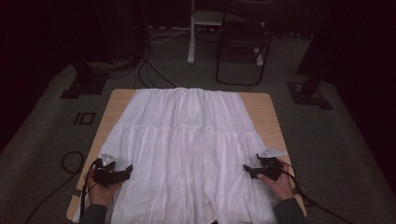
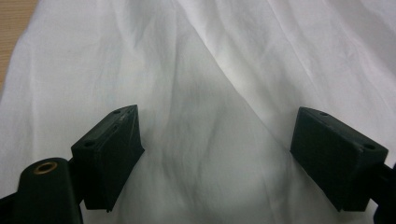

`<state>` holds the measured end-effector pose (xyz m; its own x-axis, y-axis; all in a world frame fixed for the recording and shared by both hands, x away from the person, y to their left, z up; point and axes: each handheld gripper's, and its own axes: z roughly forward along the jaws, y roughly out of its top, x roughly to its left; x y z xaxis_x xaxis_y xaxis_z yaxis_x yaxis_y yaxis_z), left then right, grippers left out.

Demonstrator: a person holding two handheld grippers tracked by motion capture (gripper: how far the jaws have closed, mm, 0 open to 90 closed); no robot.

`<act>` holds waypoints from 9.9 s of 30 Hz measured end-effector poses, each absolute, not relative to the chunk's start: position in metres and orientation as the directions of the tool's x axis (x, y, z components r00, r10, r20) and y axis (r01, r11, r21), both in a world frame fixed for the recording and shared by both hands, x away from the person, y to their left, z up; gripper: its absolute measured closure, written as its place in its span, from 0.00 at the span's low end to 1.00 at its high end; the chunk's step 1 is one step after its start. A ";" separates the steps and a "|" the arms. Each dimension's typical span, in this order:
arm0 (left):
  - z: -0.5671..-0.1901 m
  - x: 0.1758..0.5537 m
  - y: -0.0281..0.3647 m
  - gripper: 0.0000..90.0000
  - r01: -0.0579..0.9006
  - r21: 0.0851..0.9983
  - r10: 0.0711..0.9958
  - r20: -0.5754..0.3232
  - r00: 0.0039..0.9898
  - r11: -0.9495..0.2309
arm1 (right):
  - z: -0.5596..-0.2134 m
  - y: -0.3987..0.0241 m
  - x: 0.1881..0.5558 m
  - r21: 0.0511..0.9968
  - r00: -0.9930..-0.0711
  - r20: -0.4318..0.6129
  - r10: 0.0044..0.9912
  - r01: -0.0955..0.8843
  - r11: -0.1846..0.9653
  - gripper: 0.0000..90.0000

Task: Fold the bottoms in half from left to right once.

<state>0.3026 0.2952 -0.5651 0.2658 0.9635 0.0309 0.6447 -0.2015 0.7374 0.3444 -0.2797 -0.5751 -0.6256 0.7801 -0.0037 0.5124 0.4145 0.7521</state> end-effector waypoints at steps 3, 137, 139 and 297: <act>-0.565 0.303 0.295 0.18 0.645 0.738 0.964 0.029 0.264 -0.199 | -0.575 -0.278 0.343 0.749 -0.629 -0.009 0.777 0.511 0.422 0.11; -0.419 0.310 0.097 0.96 0.248 0.856 0.629 0.112 0.769 -0.454 | -0.569 -0.334 0.319 0.745 -0.430 0.017 0.902 0.607 0.276 0.94; -0.419 0.310 0.074 0.96 0.221 0.856 0.586 0.113 0.802 -0.467 | -0.569 -0.334 0.319 0.745 -0.431 0.017 0.902 0.607 0.276 0.94; -0.502 0.365 0.219 0.47 0.548 0.794 0.900 -0.005 0.436 -0.261 | -0.503 -0.227 0.379 0.830 -0.498 -0.032 0.867 0.470 0.301 0.39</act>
